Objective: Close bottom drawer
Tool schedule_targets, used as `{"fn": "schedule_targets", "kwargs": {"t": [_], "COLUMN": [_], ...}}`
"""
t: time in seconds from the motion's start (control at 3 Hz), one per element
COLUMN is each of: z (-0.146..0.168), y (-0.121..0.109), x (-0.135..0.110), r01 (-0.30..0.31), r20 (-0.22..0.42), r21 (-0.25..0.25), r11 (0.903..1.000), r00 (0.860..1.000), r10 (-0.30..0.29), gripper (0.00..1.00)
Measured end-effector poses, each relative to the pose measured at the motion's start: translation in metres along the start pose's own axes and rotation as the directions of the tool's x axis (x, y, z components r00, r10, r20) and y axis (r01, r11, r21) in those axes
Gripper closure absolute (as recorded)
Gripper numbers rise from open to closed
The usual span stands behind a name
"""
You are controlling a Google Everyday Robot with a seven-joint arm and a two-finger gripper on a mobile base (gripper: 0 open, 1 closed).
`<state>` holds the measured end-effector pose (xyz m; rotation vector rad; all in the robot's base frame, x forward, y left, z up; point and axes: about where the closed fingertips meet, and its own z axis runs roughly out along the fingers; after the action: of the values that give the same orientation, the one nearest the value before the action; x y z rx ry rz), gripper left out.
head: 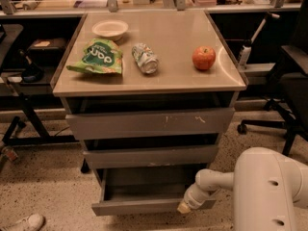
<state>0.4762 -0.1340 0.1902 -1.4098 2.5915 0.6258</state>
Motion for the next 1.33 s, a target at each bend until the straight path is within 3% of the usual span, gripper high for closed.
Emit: {"fn": "schedule_targets", "kwargs": {"t": [0.67, 1.0, 1.33], "z": [0.0000, 0.0001, 0.0001], "y": [0.0000, 0.0001, 0.0001], "x": [0.0000, 0.0000, 0.0000], "r01": [0.000, 0.000, 0.000], "r20": [0.000, 0.000, 0.000], "r21": [0.000, 0.000, 0.000], "r11": [1.0000, 1.0000, 1.0000], "r00": [1.000, 1.000, 1.000], "r10": [0.000, 0.000, 0.000], "gripper": [0.11, 0.00, 0.00]}}
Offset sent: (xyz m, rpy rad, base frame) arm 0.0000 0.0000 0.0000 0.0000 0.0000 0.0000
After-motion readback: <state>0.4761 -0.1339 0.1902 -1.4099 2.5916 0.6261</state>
